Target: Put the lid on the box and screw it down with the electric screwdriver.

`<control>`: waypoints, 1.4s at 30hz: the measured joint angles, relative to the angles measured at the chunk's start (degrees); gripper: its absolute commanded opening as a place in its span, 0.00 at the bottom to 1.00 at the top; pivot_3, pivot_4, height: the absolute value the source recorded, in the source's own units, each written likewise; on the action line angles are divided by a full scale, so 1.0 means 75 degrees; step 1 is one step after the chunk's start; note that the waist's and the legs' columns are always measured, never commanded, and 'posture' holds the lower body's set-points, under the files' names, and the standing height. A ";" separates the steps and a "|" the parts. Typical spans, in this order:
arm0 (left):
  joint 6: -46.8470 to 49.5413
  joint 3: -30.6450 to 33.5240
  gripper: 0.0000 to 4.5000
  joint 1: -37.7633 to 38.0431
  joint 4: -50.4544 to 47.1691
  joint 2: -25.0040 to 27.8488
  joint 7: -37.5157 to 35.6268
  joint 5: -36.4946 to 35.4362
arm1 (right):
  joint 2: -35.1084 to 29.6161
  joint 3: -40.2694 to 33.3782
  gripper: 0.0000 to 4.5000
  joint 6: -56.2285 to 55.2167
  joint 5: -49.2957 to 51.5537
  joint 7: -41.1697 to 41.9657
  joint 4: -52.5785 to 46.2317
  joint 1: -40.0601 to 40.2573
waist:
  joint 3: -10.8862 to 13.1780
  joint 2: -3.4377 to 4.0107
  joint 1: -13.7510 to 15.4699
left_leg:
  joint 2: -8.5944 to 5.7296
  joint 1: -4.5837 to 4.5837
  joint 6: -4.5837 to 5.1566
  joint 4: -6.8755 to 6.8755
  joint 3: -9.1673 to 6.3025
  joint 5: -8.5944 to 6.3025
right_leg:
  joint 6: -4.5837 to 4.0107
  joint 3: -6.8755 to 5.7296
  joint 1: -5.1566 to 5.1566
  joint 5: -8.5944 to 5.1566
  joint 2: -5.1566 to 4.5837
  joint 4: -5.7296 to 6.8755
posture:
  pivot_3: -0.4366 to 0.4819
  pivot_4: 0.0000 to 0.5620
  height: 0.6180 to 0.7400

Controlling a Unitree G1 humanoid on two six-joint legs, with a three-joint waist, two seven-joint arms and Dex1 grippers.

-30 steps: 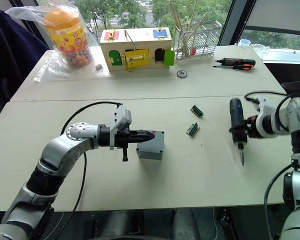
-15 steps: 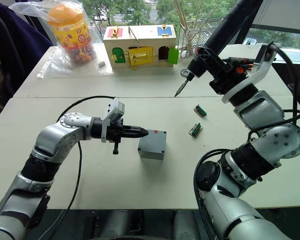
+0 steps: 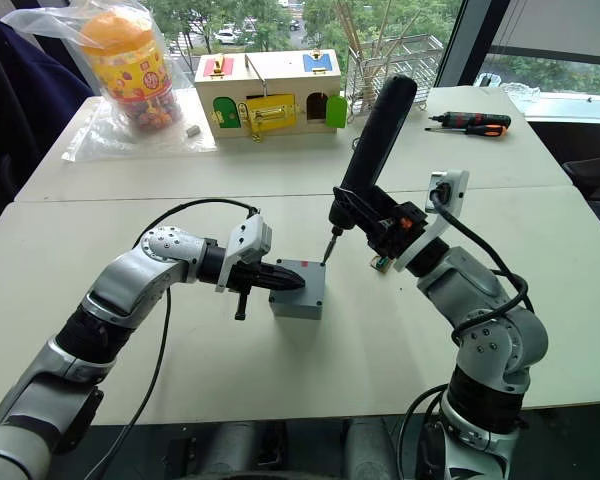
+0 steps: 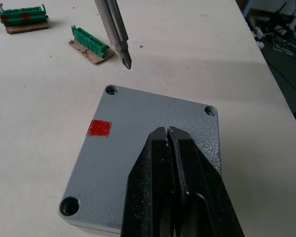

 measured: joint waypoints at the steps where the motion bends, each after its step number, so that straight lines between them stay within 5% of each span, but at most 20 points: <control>1: -0.0014 0.0000 0.00 0.0000 0.0005 0.0000 -0.0020 0.0012 | -0.0054 0.0137 0.40 -0.0166 -0.0081 0.0015 0.0081 0.0035 | 0.0000 0.0000 0.0000 | 0.0000 0.0000 0.0000 0.0000 0.0000 0.0000 | 0.0000 0.0000 0.0000 0.0000 0.0000 0.0000 | 0.48 0.27 0.76; 20: -0.0132 0.0031 0.00 0.0005 0.0125 -0.0009 -0.0038 0.0070 | -0.1063 0.1717 0.40 -0.2176 -0.0913 0.0531 0.0370 0.0552 | -0.0005 -0.0007 0.0006 | 0.0004 0.0020 0.0001 0.0001 -0.0005 -0.0001 | 0.0000 0.0000 0.0020 0.0000 -0.0001 0.0000 | 0.48 0.27 0.76; 27: -0.0157 0.0041 0.00 0.0121 0.0232 -0.0008 -0.0029 0.0093 | -0.1337 0.2545 0.40 -0.3162 -0.1779 0.0699 0.0087 0.1042 | -0.0039 -0.0039 -0.0001 | 0.0011 0.0143 0.0005 -0.0039 -0.0029 -0.0007 | -0.0001 0.0000 0.0136 -0.0006 0.0001 -0.0026 | 0.48 0.27 0.76; 42: -0.0157 0.0034 0.00 0.0336 0.0149 0.0000 0.0033 0.0244 | -0.1350 0.2632 0.40 -0.3593 -0.1949 0.0706 0.0347 0.1295 | -0.0190 -0.0098 0.0013 | 0.0018 0.0157 0.0013 -0.0039 -0.0056 -0.0013 | -0.0003 -0.0004 0.0163 -0.0008 -0.0004 -0.0028 | 0.48 0.27 0.76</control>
